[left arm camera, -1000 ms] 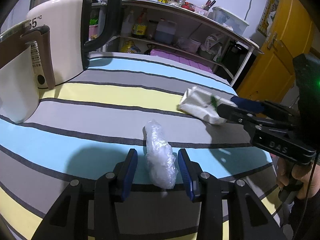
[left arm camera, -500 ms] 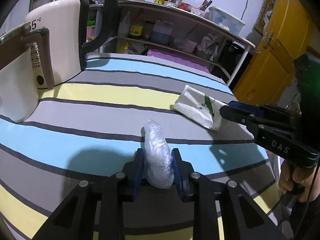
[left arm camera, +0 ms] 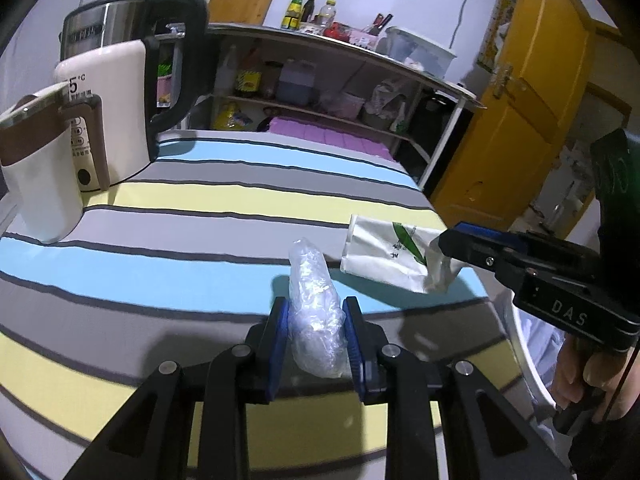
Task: Collect trash
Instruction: 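Carry the clear bag and white paper bag over the white bin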
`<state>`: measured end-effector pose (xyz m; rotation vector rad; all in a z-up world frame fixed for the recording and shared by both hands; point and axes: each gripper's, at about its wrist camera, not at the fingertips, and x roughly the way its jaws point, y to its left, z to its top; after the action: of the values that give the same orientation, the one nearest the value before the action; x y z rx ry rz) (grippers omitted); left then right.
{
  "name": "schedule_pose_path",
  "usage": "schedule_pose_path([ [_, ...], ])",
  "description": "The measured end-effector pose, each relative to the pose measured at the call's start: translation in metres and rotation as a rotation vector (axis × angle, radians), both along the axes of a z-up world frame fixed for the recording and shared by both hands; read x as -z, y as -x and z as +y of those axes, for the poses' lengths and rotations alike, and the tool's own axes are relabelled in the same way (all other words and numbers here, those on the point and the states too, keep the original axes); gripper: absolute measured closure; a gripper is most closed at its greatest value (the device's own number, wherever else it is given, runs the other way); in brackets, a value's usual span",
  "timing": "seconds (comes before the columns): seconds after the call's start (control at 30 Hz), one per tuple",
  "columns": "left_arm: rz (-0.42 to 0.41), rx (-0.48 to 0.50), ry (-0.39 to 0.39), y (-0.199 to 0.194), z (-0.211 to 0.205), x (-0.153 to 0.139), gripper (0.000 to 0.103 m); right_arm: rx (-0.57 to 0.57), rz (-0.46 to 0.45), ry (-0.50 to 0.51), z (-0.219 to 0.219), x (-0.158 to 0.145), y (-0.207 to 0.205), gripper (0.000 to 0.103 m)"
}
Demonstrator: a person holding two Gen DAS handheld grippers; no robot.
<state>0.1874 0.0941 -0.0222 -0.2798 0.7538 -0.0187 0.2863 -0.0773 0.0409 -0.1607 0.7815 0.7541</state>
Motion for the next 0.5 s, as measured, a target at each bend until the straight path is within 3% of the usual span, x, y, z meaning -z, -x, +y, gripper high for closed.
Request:
schedule_pose_path([
  [0.5,-0.016,0.044,-0.019,0.047,-0.031,-0.014,0.075,0.062,0.038,-0.024,-0.050,0.001,0.066,0.080],
])
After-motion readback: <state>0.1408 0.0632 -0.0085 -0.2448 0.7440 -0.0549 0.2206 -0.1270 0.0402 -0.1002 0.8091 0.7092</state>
